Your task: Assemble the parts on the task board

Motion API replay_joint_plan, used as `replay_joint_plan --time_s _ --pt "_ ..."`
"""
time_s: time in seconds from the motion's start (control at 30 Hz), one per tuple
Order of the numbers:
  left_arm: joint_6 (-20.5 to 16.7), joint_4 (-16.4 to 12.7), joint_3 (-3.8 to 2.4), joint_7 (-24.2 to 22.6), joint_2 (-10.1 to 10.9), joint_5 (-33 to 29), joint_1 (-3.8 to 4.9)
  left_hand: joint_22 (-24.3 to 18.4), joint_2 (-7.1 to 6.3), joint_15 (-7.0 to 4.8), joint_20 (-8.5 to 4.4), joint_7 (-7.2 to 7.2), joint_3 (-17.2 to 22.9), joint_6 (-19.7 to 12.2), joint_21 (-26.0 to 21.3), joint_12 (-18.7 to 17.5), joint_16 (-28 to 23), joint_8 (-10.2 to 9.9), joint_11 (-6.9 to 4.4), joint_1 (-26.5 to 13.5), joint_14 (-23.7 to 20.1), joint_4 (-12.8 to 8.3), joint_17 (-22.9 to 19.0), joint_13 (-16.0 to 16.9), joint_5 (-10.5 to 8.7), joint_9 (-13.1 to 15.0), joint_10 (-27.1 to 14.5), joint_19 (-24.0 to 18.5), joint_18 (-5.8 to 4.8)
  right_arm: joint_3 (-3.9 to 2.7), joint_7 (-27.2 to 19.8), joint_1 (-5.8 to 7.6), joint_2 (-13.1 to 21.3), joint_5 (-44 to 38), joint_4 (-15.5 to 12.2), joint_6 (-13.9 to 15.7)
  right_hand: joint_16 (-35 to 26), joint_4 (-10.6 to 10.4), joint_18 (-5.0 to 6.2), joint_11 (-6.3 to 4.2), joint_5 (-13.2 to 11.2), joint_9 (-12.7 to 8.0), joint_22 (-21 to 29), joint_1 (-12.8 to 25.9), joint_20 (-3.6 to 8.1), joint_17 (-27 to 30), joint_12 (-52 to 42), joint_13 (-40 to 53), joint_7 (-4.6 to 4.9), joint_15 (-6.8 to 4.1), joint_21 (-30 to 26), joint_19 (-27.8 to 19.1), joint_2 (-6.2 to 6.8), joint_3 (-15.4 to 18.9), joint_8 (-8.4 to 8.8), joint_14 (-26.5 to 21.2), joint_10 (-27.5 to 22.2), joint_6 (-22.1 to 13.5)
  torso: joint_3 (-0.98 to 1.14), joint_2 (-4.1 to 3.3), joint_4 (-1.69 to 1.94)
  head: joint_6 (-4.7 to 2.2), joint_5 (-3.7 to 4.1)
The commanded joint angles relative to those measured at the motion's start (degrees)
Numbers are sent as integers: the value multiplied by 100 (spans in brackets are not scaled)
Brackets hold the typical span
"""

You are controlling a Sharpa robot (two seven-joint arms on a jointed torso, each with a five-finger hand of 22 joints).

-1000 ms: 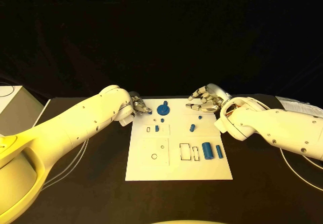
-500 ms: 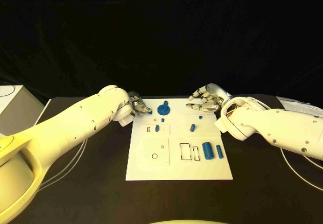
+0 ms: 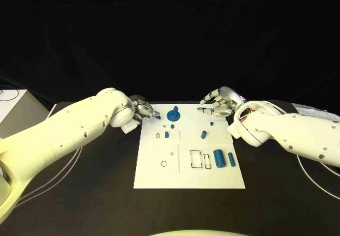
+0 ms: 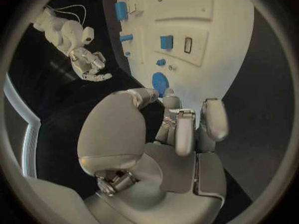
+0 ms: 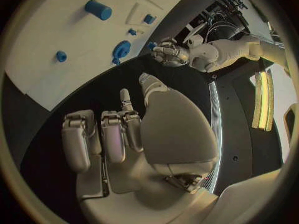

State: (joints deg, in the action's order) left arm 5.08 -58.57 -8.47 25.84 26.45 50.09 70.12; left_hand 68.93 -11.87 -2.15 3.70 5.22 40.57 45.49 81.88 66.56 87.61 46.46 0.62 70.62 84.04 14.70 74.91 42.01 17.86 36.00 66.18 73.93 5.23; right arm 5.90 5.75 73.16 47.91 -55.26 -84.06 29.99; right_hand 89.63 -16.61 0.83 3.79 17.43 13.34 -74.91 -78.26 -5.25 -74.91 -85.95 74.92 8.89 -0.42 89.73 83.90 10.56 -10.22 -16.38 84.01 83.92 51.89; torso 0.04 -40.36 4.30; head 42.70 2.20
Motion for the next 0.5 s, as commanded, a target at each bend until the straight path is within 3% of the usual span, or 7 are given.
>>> replay_joint_plan --time_s 0.03,0.27,0.37,0.5 --pt "-185 -316 34 -10 153 -119 -3 17 13 -56 2 -18 1159 58 16 44 33 25 -1 -77 413 -1139 947 17 31 2 45 33 -39 -2 -66 -5 21 -40 6 -7 -1 2 -83 29 22 -6 -1509 53 -47 -1414 2 1123 -5 29 27 610 15 -36 -2 575 239 -39 -11 40 22 26 -1" --pt "-494 -1045 189 -22 531 328 -37 34 0 -66 -6 -28 1212 89 28 65 42 28 -11 -121 423 -1178 971 59 33 -1 90 47 -41 -2 -179 -9 47 30 30 143 -44 10 -68 26 37 -7 -1473 43 -46 -1306 80 1050 -7 26 -32 585 13 -51 -4 548 170 -39 -20 85 54 56 -13" --pt "-685 -1325 254 28 668 502 -70 63 -10 -75 -14 -38 1260 112 43 72 51 32 -21 -157 434 -1204 995 71 29 -4 119 71 -47 -1 -357 -10 53 152 55 332 -174 19 56 16 57 -17 -1171 -8 -35 -1024 317 833 -12 11 -525 377 26 -141 -4 470 -29 -59 -29 100 59 76 -7" --pt "-802 -1516 287 67 764 639 -110 92 -23 -84 -23 -46 1311 132 58 82 56 35 -30 -190 441 -1231 1009 91 26 -6 150 96 -53 0 -568 -10 43 341 84 579 -739 18 379 -21 67 -30 -236 -76 6 -97 1375 -122 -31 -38 -2055 -229 108 -419 -22 183 -794 -78 -39 122 67 96 -17"
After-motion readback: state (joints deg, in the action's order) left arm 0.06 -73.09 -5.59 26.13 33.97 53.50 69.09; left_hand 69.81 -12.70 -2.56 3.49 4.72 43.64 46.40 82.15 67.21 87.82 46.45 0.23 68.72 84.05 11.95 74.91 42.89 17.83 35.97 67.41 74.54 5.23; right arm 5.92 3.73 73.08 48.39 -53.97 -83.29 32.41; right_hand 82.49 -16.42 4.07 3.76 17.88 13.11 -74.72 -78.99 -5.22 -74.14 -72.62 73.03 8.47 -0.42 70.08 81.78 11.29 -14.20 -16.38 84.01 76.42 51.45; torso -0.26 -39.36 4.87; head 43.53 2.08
